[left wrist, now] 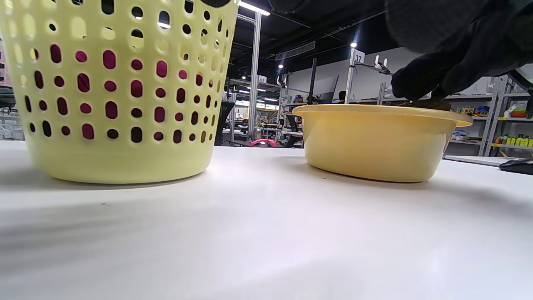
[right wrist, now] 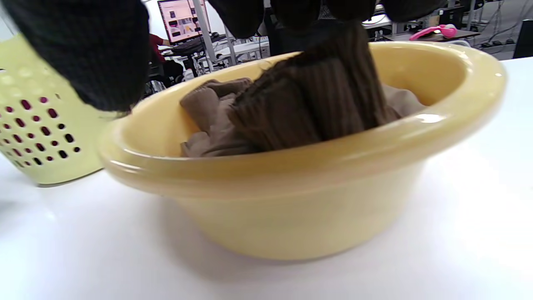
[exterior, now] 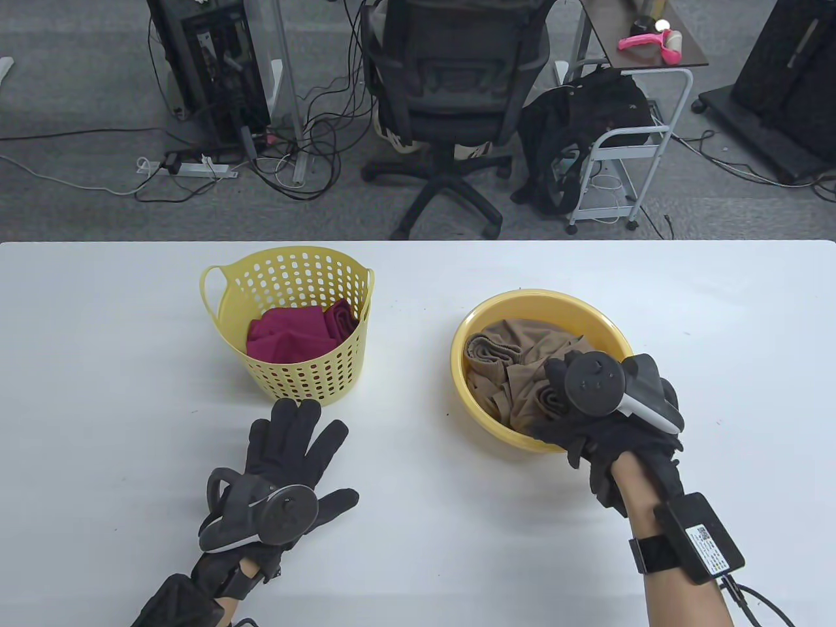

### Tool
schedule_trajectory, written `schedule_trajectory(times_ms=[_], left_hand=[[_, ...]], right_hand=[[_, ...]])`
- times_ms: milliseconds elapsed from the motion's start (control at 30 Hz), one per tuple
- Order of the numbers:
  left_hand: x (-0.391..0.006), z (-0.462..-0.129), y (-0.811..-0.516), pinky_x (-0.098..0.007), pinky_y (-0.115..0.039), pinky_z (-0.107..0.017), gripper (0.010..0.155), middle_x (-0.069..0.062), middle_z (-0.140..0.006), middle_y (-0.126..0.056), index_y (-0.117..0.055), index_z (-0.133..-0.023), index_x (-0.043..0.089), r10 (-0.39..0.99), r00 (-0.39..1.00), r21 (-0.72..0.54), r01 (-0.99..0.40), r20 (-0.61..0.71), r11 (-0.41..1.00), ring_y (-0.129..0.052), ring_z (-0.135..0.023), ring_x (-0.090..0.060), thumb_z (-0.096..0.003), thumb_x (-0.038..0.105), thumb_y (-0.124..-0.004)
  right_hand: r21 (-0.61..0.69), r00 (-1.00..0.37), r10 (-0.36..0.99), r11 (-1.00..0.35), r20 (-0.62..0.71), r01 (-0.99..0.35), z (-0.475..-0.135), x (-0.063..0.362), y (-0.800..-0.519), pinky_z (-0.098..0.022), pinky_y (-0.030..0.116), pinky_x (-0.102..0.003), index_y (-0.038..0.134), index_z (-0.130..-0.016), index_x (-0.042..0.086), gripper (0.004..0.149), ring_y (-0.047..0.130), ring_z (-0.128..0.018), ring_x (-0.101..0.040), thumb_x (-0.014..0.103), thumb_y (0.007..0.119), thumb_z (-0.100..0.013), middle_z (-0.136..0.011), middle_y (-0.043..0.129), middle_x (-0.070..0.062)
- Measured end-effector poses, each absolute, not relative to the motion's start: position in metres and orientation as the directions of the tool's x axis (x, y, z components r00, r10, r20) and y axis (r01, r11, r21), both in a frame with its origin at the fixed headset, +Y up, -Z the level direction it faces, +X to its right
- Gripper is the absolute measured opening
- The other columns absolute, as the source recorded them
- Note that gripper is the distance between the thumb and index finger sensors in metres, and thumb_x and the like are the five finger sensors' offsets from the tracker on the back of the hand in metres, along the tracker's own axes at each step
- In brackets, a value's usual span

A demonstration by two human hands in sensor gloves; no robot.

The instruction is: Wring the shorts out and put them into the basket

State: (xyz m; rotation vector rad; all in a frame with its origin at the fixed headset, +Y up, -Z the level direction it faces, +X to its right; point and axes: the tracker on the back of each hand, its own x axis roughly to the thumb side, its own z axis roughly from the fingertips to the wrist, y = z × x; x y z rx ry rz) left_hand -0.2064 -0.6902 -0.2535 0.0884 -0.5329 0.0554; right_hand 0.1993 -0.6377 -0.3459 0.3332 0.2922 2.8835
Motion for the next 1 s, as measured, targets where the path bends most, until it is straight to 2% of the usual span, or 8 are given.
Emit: schedule_trajectory(times_ms=[267, 567, 700, 800, 1000], left_hand=[[-0.207, -0.254, -0.690, -0.079, -0.032, -0.068, 0.090, -0.031, -0.125, -0.022, -0.030, -0.118, 0.022, 0.037, 0.863, 0.064, -0.080, 0.504, 0.995, -0.027, -0.110, -0.066, -0.0513, 0.068, -0.070], [-0.208, -0.255, -0.690, -0.079, -0.032, -0.068, 0.090, -0.031, -0.125, -0.022, -0.030, -0.118, 0.022, 0.041, 0.862, 0.064, -0.085, 0.506, 0.994, -0.027, -0.110, -0.066, -0.0514, 0.068, -0.070], [-0.210, -0.255, -0.689, -0.079, -0.032, -0.068, 0.090, -0.031, -0.125, -0.022, -0.030, -0.118, 0.022, 0.041, 0.866, 0.069, -0.087, 0.498, 0.994, -0.027, -0.110, -0.066, -0.0515, 0.068, -0.070], [-0.211, -0.255, -0.688, -0.079, -0.032, -0.068, 0.090, -0.031, -0.125, -0.022, -0.030, -0.118, 0.022, 0.046, 0.868, 0.069, -0.091, 0.494, 0.993, -0.027, -0.110, -0.066, -0.0515, 0.068, -0.070], [-0.212, -0.254, -0.686, -0.079, -0.033, -0.068, 0.090, -0.031, -0.125, -0.023, -0.030, -0.118, 0.022, 0.051, 0.867, 0.079, -0.104, 0.495, 0.991, -0.027, -0.110, -0.066, -0.0513, 0.068, -0.070]], right_hand=[[0.235, -0.972, 0.185, -0.961, 0.144, -0.148, -0.360, 0.205, -0.655, -0.067, 0.057, -0.063, 0.040, -0.111, 0.007, 0.095, 0.051, -0.098, -0.057, 0.057, 0.086, -0.046, -0.111, 0.042, -0.028], [0.237, -0.980, 0.137, -0.966, 0.141, -0.101, -0.369, 0.200, -0.664, -0.064, 0.066, -0.057, 0.047, -0.109, 0.006, 0.086, 0.069, -0.091, -0.051, 0.046, 0.090, -0.046, -0.105, 0.059, -0.026], [0.204, -0.983, 0.109, -0.976, 0.149, -0.078, -0.369, 0.197, -0.661, -0.061, 0.072, -0.054, 0.054, -0.106, 0.006, 0.079, 0.079, -0.085, -0.048, 0.040, 0.091, -0.046, -0.101, 0.067, -0.025], [0.209, -0.979, 0.147, -0.971, 0.139, -0.116, -0.368, 0.197, -0.658, -0.060, 0.074, -0.056, 0.055, -0.105, 0.005, 0.077, 0.082, -0.084, -0.048, 0.036, 0.092, -0.046, -0.100, 0.068, -0.025], [0.146, -0.973, 0.174, -0.978, 0.153, -0.152, -0.363, 0.197, -0.643, -0.060, 0.076, -0.055, 0.057, -0.104, 0.005, 0.075, 0.085, -0.082, -0.046, 0.036, 0.092, -0.046, -0.099, 0.070, -0.024]])
